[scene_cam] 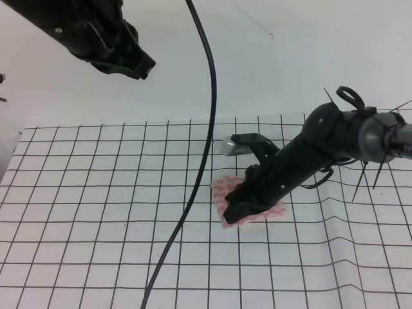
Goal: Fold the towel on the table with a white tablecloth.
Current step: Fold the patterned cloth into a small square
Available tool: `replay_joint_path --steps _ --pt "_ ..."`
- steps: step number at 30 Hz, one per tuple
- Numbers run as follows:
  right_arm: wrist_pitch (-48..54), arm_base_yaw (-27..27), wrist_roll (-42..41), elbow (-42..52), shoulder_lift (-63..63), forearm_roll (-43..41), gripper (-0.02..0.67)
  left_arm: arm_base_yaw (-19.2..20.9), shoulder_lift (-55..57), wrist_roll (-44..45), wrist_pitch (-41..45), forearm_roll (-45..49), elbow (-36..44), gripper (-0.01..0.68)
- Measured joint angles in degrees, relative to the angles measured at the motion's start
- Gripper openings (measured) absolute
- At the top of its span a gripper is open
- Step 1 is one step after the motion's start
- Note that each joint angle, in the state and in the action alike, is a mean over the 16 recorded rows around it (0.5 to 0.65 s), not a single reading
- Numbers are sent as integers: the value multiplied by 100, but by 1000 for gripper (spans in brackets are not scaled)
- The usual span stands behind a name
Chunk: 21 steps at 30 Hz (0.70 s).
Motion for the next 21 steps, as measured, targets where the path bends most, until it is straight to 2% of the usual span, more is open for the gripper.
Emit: replay_joint_path --steps 21 --pt "-774 -59 240 -420 174 -161 4 0 0 10 0 -61 0 1"
